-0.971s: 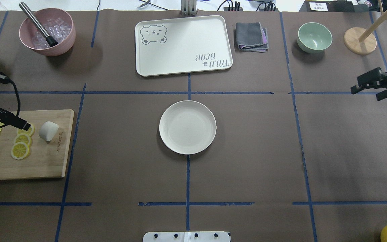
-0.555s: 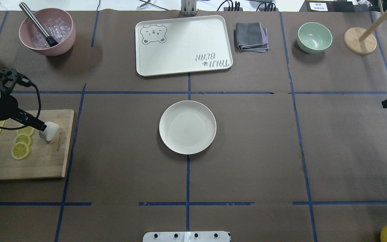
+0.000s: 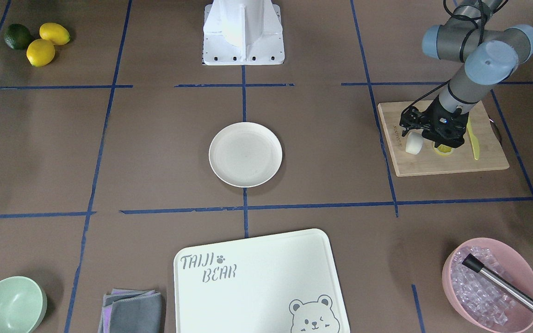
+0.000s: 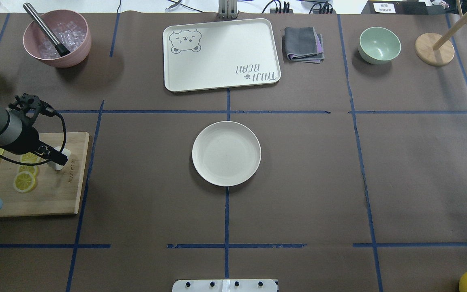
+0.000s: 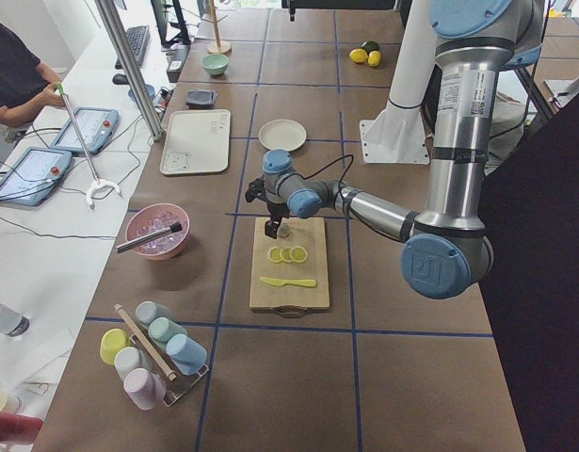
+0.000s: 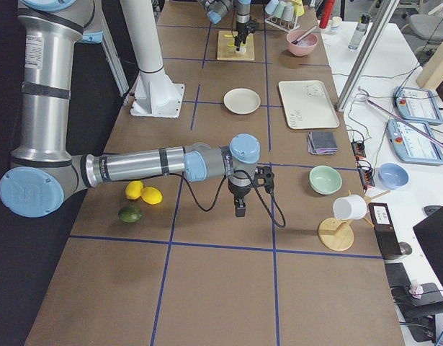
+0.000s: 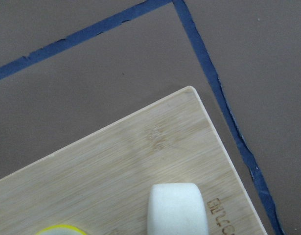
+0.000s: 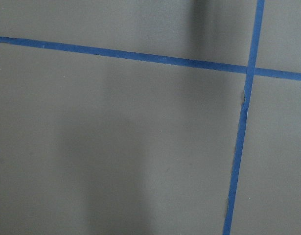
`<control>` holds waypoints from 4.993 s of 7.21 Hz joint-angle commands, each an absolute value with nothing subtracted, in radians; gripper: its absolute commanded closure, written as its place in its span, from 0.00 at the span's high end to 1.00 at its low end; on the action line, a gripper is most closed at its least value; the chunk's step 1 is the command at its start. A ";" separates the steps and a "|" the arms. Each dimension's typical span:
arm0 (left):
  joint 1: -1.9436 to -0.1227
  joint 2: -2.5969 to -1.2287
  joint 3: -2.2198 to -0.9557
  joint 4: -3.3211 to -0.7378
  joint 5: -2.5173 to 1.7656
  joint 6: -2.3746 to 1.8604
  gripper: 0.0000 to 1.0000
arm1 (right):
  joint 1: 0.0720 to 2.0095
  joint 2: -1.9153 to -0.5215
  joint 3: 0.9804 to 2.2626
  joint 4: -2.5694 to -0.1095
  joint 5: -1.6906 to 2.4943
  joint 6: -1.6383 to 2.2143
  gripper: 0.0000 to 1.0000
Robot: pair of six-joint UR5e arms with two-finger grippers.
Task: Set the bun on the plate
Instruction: 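Lower the left gripper onto the white bun on the cutting board and grasp it, then carry the bun with the left gripper over the white plate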
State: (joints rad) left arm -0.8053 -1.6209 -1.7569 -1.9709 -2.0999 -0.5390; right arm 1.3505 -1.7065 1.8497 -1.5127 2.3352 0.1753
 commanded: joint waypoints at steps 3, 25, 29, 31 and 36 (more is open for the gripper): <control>-0.775 -1.624 -1.729 -2.029 -2.098 -0.571 0.95 | 1.351 -1.704 1.848 -1.514 2.335 0.172 1.00; -0.370 -2.424 -1.468 -1.729 -1.588 -1.325 0.26 | 1.351 -1.717 1.853 -1.505 2.350 0.172 1.00; -0.371 -2.431 -1.430 -1.733 -1.577 -1.322 0.32 | 1.351 -1.717 1.855 -1.505 2.353 0.172 1.00; -0.371 -2.431 -1.422 -1.733 -1.566 -1.321 0.35 | 1.351 -1.718 1.856 -1.505 2.353 0.173 1.00; -0.373 -2.424 -1.430 -1.727 -1.546 -1.321 0.99 | 1.351 -1.724 1.855 -1.505 2.362 0.173 1.00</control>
State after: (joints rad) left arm -0.3718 -2.4247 -1.4256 -1.7287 -1.5515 -1.3204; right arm 1.3514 -1.7228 1.8560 -1.5049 2.3560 0.1733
